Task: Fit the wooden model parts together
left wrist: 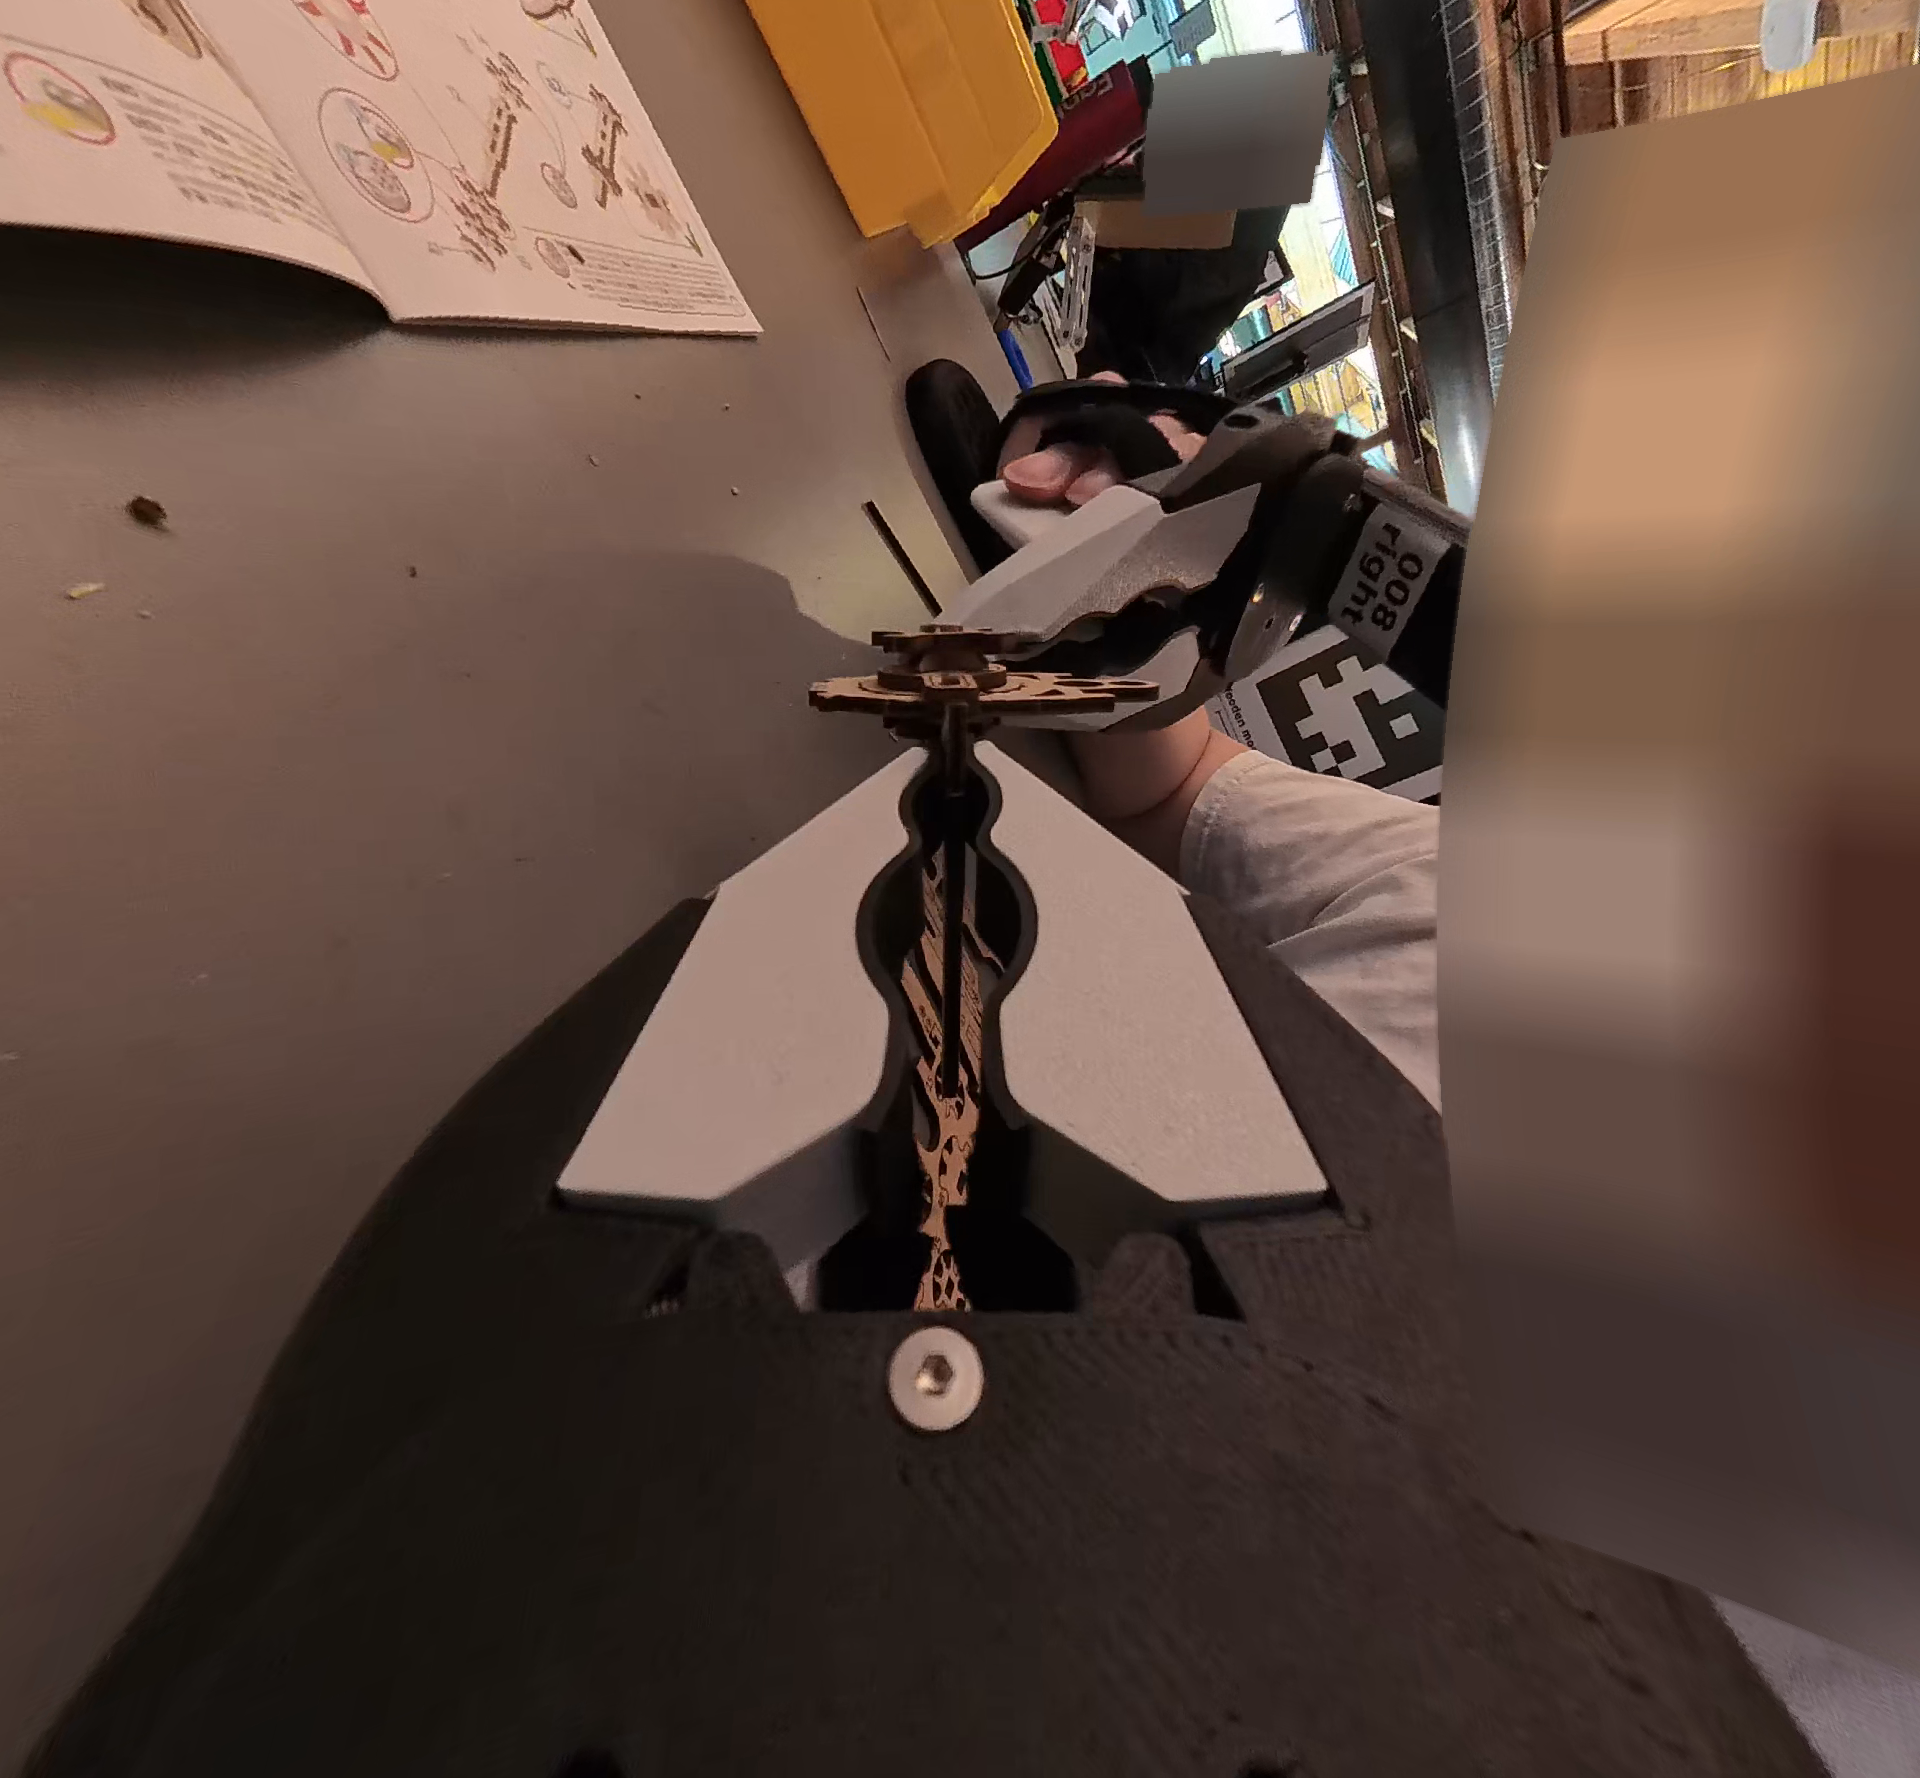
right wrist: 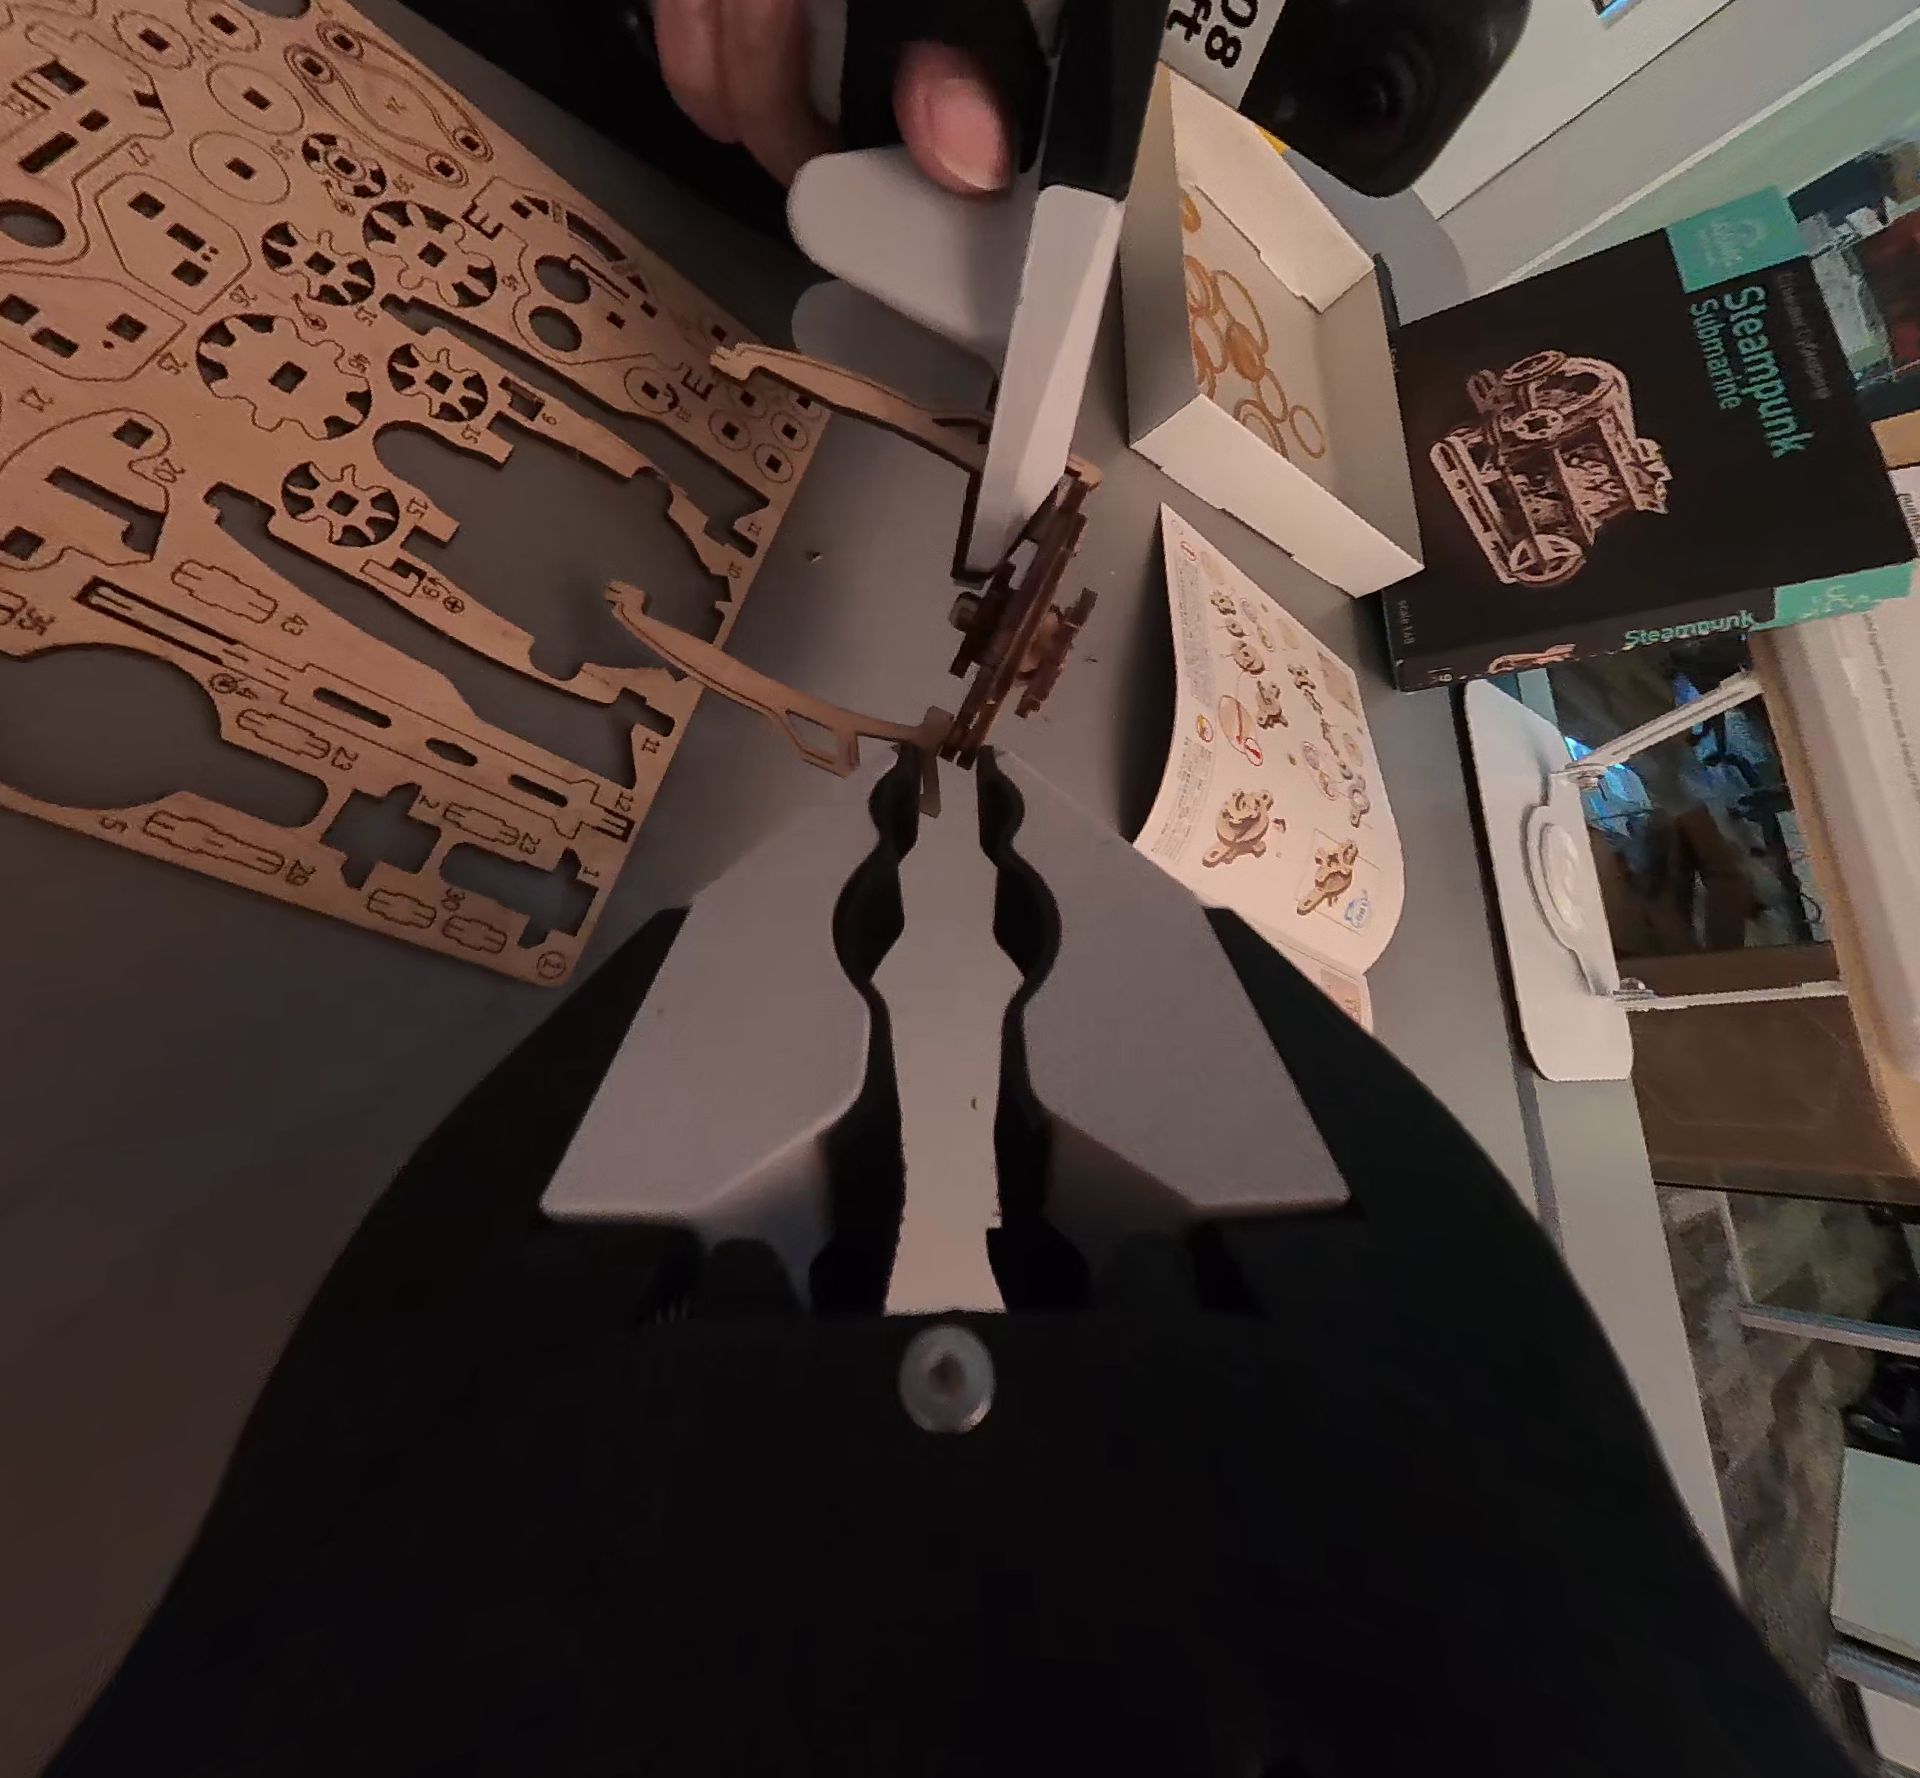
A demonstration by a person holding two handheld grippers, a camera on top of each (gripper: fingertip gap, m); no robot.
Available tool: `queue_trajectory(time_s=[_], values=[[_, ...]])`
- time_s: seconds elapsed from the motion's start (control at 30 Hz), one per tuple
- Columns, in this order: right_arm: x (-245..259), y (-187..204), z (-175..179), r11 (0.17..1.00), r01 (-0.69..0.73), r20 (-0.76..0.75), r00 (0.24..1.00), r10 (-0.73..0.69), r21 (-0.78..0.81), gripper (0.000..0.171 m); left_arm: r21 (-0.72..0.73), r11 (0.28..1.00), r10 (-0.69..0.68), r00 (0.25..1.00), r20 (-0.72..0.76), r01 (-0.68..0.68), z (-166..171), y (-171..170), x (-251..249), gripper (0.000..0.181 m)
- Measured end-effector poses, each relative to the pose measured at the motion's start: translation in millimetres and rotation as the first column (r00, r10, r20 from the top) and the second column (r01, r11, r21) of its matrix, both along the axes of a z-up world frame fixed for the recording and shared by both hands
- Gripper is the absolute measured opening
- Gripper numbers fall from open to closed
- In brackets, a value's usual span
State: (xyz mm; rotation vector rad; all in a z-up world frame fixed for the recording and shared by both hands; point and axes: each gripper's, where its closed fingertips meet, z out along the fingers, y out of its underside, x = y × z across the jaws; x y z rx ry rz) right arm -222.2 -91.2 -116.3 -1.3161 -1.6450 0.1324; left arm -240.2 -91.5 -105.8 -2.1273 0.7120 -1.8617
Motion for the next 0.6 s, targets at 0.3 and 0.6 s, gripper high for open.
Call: queue_trajectory(time_s=[0.3, 0.6], values=[[-1.6, -0.5, -1.8, 1.000, 0.005, 0.002, 1.000, -0.006, 0.007, 0.009, -0.023, 1.000, -0.005, 1.000, 0.001, 0.005, -1.2, 0.4, -0.8, 0.000], [-0.8, 2.1, -4.6, 1.000, 0.023, 0.002, 1.000, -0.023, 0.005, 0.007, -0.014, 1.000, 0.004, 1.000, -0.014, -0.004, -3.8, 1.6, -1.0, 0.000]])
